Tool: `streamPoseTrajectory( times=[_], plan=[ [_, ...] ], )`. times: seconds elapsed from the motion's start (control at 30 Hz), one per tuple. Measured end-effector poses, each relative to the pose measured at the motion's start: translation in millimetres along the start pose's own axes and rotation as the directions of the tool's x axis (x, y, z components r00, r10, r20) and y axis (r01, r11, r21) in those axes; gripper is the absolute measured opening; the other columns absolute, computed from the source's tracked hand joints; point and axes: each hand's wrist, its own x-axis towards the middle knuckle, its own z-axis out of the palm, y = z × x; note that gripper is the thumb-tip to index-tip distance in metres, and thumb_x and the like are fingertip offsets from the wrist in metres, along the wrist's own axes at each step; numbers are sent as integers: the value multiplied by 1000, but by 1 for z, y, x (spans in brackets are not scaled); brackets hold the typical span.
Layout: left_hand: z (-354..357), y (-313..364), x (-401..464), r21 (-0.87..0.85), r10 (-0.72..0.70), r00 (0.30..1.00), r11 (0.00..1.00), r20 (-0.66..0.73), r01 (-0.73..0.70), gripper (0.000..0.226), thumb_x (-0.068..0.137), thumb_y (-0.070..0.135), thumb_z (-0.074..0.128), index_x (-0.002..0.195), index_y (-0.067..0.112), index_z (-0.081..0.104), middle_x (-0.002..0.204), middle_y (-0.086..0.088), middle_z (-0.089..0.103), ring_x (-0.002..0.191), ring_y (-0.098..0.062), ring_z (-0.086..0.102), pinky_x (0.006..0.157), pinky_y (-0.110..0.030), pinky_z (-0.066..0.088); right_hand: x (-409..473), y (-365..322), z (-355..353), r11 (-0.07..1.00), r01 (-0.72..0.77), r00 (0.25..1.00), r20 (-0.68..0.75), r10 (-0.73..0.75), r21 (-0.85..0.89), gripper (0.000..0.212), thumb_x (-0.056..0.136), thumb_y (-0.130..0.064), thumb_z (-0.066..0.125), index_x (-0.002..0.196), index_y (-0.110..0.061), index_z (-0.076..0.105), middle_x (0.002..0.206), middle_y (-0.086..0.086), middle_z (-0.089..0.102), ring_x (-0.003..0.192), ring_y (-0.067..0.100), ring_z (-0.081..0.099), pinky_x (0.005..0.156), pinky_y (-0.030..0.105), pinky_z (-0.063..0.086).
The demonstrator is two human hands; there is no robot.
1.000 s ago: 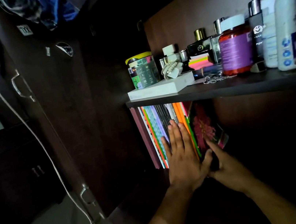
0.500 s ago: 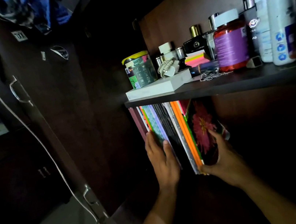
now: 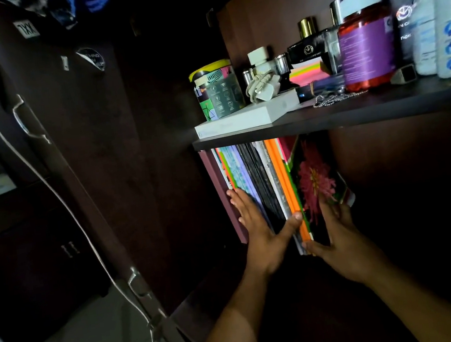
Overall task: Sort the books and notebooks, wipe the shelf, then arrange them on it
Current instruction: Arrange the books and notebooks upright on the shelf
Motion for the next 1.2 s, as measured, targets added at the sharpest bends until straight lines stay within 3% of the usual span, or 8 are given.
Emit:
streamPoseTrajectory(
  times=[0.27,0.4,0.5,0.6,0.8,0.97,1.07,1.2],
  plan=[
    [-9,5,-1,-72,-17,999,997,-31,15,120,82,62,68,152,35,-25,162,14,-34,151,-5,-25,128,-47,-1,-1,-2,-1,998,-32,999,0,32,-54,107,90,-43,72,161,-29,-6,169,6,-3,152,30,22,117,44,35],
    [-8,6,-3,-92,-1,1000,996,-7,1,127,79,68,71,153,37,-27,161,20,-34,151,-4,-24,128,-45,-1,-2,-1,1,996,-15,1000,-13,14,-91,101,91,-50,67,161,-32,-5,168,8,5,148,34,32,113,48,40],
    [-10,10,-5,-193,-40,998,981,-42,31,131,75,72,73,157,34,-22,164,23,-24,151,4,-15,129,-40,3,-3,-1,0,994,-34,999,-13,33,-102,102,91,-50,66,161,-33,-6,169,5,4,149,33,31,113,48,40],
    [-10,9,-4,-180,-56,993,983,-102,37,123,79,73,67,158,34,-18,165,24,-16,151,8,-9,129,-40,8,-3,-2,1,994,-24,1000,-17,22,-106,103,91,-49,67,161,-31,-6,169,4,4,150,32,29,114,47,39],
    [-8,10,-3,-95,11,1000,995,-18,-13,118,85,66,65,154,35,-26,161,20,-35,151,-4,-26,127,-51,-2,-4,-5,0,996,-16,999,-44,12,-91,100,89,-43,73,163,-27,8,166,3,25,148,26,33,115,43,38],
    [-8,8,-3,17,17,999,1000,28,-18,144,66,75,77,155,29,-27,159,12,-41,149,-13,-33,125,-59,-1,-9,-15,-7,977,-33,999,-35,26,-211,96,93,-50,65,163,-28,3,163,-1,33,143,25,42,110,40,39],
    [-6,5,-1,52,17,1000,999,10,-18,146,63,79,74,154,27,-27,160,8,-40,151,-15,-30,126,-54,3,-5,-13,-10,980,-46,999,2,47,-192,106,90,-49,71,162,-31,-5,163,3,34,142,28,43,110,44,42],
    [-5,7,-2,88,-5,1000,996,-16,6,146,62,72,78,158,23,-21,162,7,-37,151,-11,-29,124,-34,-1,-5,-12,-11,988,-70,996,47,78,-141,116,86,-34,79,161,-33,-10,160,7,38,137,28,49,103,37,47]
  ],
)
